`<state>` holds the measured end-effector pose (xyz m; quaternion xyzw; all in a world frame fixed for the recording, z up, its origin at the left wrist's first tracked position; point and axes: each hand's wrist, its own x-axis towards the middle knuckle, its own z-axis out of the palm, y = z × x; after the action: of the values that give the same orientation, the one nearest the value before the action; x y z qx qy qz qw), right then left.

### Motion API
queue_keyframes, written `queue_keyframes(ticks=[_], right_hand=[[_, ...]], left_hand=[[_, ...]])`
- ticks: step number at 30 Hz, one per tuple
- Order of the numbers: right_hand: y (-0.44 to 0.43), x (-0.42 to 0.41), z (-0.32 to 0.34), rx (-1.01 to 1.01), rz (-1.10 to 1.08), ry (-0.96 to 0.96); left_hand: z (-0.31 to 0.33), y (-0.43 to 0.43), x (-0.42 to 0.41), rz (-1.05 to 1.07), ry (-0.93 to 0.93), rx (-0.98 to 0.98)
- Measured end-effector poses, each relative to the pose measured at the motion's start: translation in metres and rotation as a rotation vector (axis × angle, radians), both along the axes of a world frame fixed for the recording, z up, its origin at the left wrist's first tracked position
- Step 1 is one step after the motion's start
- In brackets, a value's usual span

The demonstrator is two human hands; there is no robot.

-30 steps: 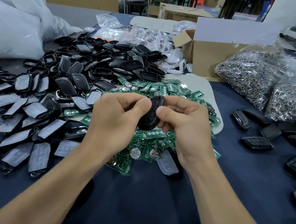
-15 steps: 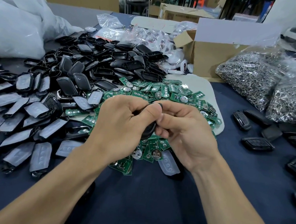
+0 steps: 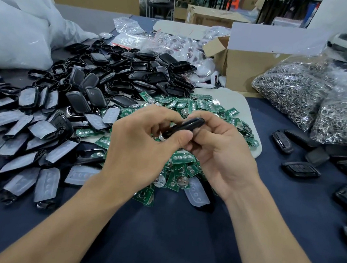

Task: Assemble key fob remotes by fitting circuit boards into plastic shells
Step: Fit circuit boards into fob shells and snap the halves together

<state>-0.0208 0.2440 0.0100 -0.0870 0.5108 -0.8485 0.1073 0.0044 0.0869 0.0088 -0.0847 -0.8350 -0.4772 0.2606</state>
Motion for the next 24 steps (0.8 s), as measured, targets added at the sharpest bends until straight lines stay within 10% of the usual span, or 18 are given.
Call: queue_keyframes(ticks=[14,20,24], right_hand=[[0.006,0.002,0.003,0.011,0.067,0.127],[-0.006,0.003,0.0,0.166,-0.072,0.192],[-0.022,0.007,-0.003,0.269,-0.024,0.298]], left_hand=[[0.003,0.0,0.0,-0.063,0.131,0.059],[0.003,0.0,-0.004,-0.131,-0.195,0.178],[0.006,0.002,0.003,-0.117,-0.117,-0.148]])
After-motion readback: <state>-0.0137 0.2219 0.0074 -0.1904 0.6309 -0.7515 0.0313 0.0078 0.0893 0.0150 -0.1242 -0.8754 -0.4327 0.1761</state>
